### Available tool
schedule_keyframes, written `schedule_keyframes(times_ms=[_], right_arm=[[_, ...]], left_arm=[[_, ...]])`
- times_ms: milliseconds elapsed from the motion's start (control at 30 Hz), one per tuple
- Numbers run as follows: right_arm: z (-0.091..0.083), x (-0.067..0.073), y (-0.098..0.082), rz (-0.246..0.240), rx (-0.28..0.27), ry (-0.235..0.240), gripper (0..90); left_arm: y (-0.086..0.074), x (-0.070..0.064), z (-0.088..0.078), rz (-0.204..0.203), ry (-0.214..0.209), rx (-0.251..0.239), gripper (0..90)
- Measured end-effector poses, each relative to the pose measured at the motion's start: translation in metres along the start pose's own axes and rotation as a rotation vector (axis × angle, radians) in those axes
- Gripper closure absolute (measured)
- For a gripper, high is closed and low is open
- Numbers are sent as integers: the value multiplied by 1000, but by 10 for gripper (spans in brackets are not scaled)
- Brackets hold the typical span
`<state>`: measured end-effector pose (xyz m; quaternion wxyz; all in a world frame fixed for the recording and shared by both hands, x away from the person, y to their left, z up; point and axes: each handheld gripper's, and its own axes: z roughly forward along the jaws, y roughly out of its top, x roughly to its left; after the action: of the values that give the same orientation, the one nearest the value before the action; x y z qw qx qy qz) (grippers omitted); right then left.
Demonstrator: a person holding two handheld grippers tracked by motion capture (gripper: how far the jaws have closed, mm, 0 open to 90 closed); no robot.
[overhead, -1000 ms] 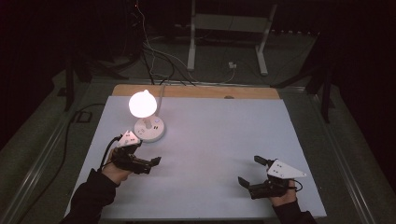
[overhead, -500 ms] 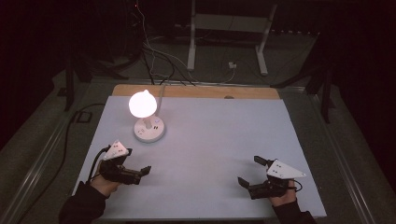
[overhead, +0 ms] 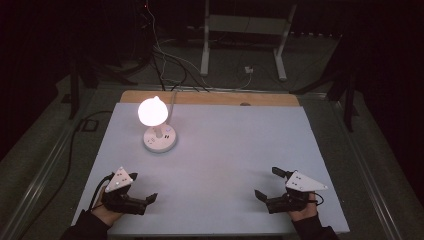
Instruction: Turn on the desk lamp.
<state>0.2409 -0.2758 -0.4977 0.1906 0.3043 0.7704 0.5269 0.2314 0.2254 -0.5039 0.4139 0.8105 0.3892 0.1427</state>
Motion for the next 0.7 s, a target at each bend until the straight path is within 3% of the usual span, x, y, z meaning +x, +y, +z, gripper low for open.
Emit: schedule_keyframes(times_ms=[133,267,367,567,700], right_arm=[[0,1,1,-6,-1,4,0],[1,1,0,-8,3,8,0],[1,1,0,-5,6,10,0],[3,1,0,-10,13,12,0],[3,1,-1,-7,16,12,0]], left_arm=[[-2,1,1,32,5,-23,2],[-2,1,5,67,2,-2,3],[0,1,6,48,-31,-16,2],[1,0,7,49,-46,-32,3],[2,0,7,34,-79,-47,3]])
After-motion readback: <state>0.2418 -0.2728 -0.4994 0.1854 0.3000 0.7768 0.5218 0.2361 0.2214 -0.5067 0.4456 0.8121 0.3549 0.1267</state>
